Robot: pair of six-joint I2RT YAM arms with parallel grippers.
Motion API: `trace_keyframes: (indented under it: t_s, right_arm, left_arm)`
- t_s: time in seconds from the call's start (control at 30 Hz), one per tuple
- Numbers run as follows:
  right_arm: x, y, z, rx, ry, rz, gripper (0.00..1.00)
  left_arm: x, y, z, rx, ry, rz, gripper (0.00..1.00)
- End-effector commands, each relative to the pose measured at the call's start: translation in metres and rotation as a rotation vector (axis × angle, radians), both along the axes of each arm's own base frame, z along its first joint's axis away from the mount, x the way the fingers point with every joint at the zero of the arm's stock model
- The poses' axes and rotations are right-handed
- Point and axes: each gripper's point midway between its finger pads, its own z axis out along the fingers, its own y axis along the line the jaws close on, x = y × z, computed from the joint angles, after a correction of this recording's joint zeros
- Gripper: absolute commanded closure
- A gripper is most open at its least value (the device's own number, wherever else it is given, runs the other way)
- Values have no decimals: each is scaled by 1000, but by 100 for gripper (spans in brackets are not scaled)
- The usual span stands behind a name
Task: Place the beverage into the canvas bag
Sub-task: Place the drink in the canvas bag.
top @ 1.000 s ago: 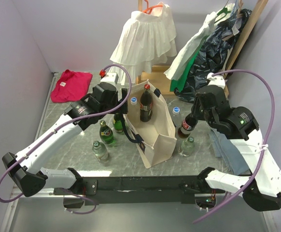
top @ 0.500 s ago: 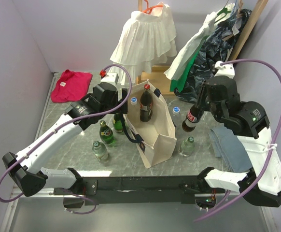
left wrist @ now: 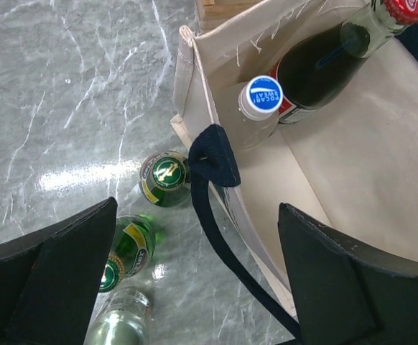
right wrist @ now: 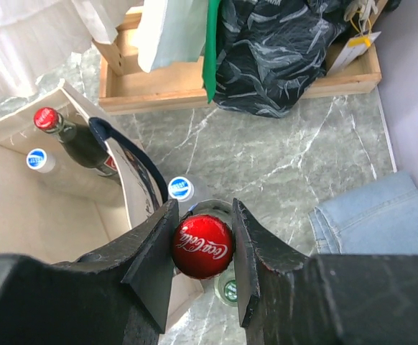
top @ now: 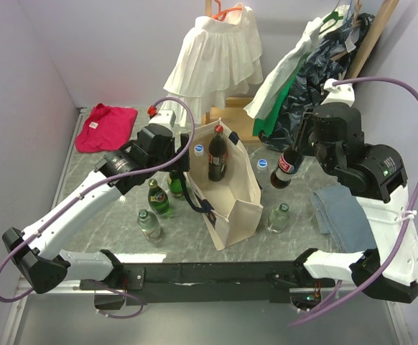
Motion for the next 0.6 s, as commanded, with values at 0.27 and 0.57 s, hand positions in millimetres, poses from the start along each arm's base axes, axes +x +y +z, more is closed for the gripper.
trace_keyframes:
  t_s: [0.27, 0.57]
  right_arm:
    - [5, -12, 78, 118, -250, -65, 100]
    - [10, -12, 93, 111, -287, -64, 100]
  left_arm:
    - [-22, -3, -7, -66, 52, -50, 7]
    - [-29, -12, -7, -102, 65, -105, 17]
